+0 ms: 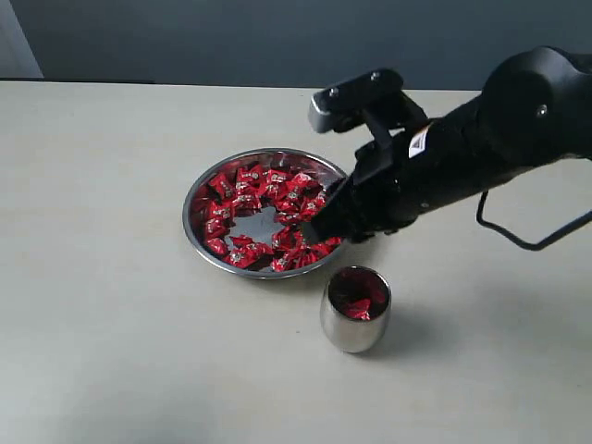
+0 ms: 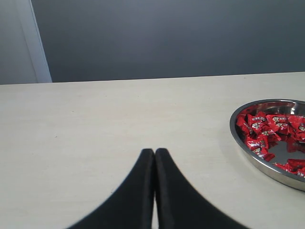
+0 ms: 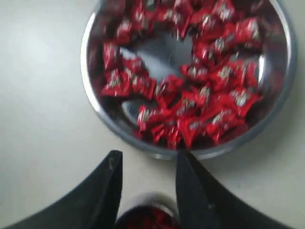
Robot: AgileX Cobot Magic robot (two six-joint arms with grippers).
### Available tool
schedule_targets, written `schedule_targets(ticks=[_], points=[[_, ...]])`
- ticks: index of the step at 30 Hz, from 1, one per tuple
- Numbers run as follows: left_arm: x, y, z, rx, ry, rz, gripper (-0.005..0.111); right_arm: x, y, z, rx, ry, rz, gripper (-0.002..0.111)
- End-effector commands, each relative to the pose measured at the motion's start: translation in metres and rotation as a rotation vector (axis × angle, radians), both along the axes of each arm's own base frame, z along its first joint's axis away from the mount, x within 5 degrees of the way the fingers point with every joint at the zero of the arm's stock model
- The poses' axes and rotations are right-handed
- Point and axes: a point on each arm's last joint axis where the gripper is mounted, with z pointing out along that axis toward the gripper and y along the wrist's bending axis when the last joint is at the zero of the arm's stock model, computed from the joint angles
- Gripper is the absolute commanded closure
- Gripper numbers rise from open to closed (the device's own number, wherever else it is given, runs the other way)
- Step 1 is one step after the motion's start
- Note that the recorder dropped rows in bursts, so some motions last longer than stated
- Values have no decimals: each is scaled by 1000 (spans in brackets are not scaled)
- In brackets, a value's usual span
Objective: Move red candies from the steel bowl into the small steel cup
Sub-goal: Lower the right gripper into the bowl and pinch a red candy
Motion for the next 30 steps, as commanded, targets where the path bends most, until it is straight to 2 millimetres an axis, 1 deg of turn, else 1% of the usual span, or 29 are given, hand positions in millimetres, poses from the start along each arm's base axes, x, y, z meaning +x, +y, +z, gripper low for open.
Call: schedule_targets(ticks=[1,2,3,4,5,7,9,11,13,16,19,24,30], points=[[0,0,0,-4,-6,-6,106,23,13,17,66,-117,-21,71],[0,0,0,-4,-6,-6,106,33,21,16,59,-107,-10,71],[0,0,0,-4,-6,-6,106,38,25,12,51,-93,-7,71],[0,0,0,-4,-6,-6,106,48,34,6,31,-60,11,71],[0,0,0,-4,-6,-6,106,53,39,2,16,-41,29,71],[0,0,0,-4,-6,-6,106,66,56,-12,-3,56,88,66],[0,0,0,-4,-6,-6,106,74,68,-29,-14,137,132,62],[0,0,0,-4,-6,-6,106,80,74,-48,-32,191,140,61],[0,0,0,-4,-6,-6,106,85,78,-66,-44,227,135,61],[0,0,0,-4,-6,-6,106,87,81,-77,-43,252,126,61],[0,0,0,-4,-6,-6,106,90,85,-83,-23,264,127,61],[0,0,0,-4,-6,-6,106,96,90,-90,26,221,112,61],[0,0,0,-4,-6,-6,106,103,95,-105,18,231,107,61]])
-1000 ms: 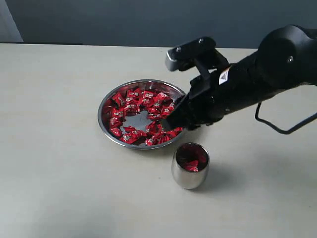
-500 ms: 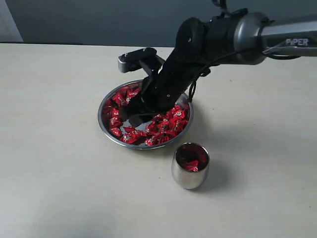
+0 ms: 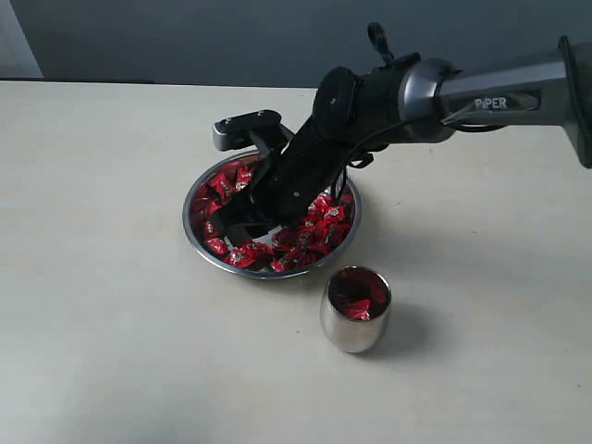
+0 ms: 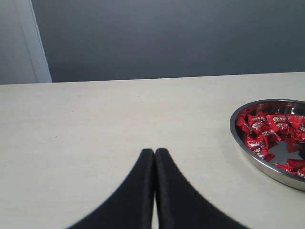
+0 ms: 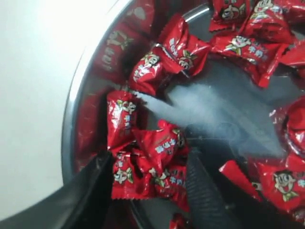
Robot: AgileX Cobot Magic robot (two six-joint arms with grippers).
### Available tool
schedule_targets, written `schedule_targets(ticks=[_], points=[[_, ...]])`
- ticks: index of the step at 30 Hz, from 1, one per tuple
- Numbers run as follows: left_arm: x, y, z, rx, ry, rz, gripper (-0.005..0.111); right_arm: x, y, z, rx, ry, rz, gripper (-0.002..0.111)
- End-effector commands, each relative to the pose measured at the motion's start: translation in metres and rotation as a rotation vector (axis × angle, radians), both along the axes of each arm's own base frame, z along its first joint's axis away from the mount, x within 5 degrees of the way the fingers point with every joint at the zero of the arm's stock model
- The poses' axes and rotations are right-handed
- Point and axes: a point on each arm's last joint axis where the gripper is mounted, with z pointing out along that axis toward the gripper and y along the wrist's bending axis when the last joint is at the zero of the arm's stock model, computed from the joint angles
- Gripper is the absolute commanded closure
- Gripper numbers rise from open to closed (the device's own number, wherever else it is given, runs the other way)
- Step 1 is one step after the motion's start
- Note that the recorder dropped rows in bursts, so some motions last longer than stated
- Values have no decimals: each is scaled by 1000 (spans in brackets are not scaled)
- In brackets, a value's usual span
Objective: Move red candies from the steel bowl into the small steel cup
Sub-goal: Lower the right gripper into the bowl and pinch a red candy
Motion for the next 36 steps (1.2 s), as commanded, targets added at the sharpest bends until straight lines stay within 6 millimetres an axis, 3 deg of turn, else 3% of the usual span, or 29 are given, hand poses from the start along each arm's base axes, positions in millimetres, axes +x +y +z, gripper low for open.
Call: schedule_targets(ticks=[1,8,13,20,25,33,36], points=[[0,0,0,-4,-6,-6,106,8,4,-9,6,-6,-4,61],[0,0,0,-4,-6,-6,106,15,10,-14,12,-4,-3,68],[0,0,0,-4,-6,-6,106,14,10,-17,6,1,1,81],[0,0,0,-4,-6,-6,106,15,10,-17,7,-3,-1,109],[0,0,0,-4,-6,-6,106,17,10,-11,19,-34,-13,109],[0,0,0,-4,-6,-6,106,19,8,17,49,-115,-20,109],[0,0,0,-4,-6,-6,106,19,8,14,38,-115,-9,109]])
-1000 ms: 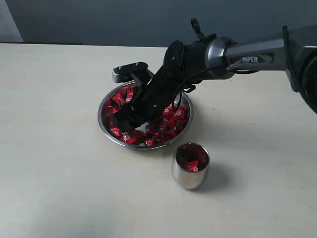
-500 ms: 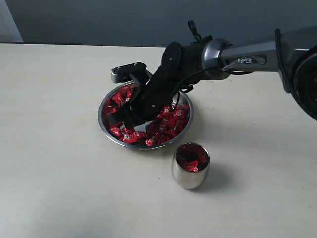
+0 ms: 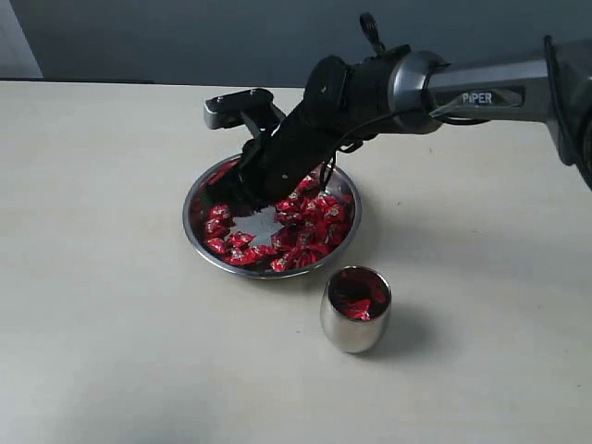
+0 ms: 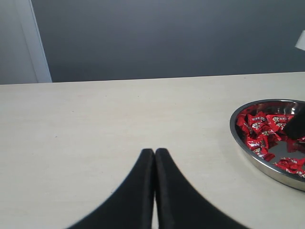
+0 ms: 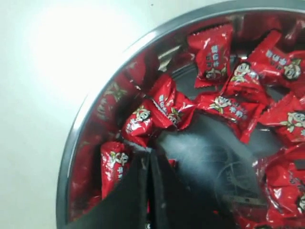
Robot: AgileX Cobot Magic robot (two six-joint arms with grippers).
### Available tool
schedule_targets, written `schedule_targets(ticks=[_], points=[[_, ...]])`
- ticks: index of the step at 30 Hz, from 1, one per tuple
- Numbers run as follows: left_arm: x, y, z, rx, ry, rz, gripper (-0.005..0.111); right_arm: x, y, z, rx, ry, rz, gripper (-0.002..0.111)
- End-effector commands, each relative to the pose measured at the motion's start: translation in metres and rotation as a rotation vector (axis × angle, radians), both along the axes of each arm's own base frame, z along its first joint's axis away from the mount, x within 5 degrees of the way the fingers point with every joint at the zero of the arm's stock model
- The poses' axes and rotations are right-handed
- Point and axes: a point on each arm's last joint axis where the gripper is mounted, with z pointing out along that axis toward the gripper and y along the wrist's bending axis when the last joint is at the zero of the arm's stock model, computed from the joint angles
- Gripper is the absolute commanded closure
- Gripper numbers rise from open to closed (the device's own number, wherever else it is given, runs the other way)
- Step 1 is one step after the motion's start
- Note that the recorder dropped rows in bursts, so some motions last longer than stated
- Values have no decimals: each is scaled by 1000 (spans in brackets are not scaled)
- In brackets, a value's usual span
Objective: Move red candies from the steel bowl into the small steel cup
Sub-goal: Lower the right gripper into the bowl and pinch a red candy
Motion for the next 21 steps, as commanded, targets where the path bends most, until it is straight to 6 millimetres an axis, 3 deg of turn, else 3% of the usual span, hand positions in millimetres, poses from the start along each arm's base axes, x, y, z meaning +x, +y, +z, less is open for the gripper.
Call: schedule_targets(ticks=[1,4,7,9,21], points=[[0,0,0,-4,-6,-6,106,2,-2,4,-13,-27,23,108],[0,0,0,-4,-6,-6,106,-1,-2,-1,-30,-2,65,97],[0,0,0,-4,-6,-6,106,-2,-2,-10,-43,15,73,71],[0,0,0,-4,-6,-6,106,-1,-2,-14,-48,21,73,60],[0,0,0,-4,-6,-6,106,1,-2,-36,-71,37,61,65]])
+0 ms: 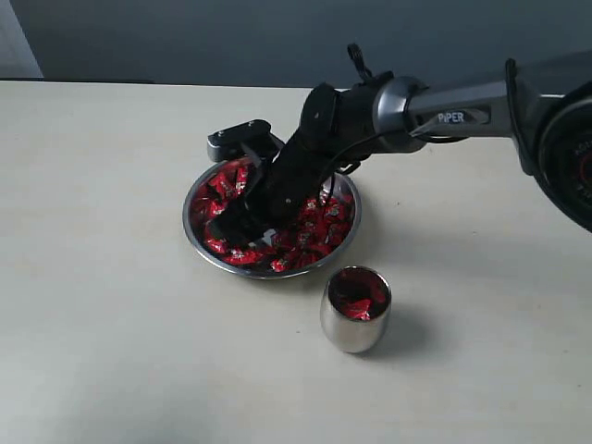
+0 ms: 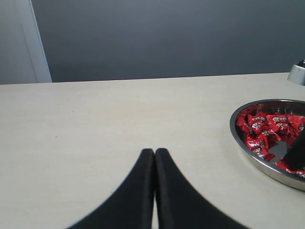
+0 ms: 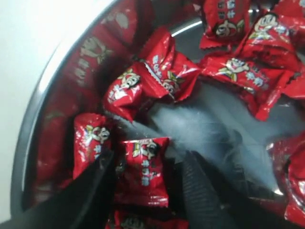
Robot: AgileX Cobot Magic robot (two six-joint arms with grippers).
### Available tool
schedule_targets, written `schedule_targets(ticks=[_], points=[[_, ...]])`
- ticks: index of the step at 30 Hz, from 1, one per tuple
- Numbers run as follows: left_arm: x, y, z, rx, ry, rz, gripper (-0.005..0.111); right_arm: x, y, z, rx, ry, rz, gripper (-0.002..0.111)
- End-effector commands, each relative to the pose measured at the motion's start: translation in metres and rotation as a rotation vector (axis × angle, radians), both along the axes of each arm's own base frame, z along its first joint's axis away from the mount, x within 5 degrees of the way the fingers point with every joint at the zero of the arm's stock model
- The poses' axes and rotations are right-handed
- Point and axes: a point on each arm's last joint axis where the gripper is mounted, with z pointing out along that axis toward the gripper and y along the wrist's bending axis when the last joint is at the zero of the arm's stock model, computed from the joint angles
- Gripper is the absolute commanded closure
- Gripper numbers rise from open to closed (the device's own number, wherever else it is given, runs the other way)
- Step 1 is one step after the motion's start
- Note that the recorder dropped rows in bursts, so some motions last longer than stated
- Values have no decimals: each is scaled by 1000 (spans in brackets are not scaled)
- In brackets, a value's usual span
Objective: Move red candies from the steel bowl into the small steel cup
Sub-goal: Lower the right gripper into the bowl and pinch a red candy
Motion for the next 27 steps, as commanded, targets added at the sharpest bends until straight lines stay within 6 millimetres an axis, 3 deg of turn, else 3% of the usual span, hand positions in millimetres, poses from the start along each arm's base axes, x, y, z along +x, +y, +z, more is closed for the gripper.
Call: schedule_targets(ticks=[1,10,15,21,27], points=[[0,0,0,-4,-6,-6,106,3,-1,-1,-4,-16,2,65],[0,0,0,-4,-6,-6,106,3,-2,-1,-15,-30,12,85],[0,0,0,-4,-6,-6,106,6,-2,-1,-12,-59,0,109],[0,0,0,-4,-6,-6,106,7,-2,12,6,-87,-4,109],[0,0,0,-4,-6,-6,106,4,-4,48,27,-142,23,109]])
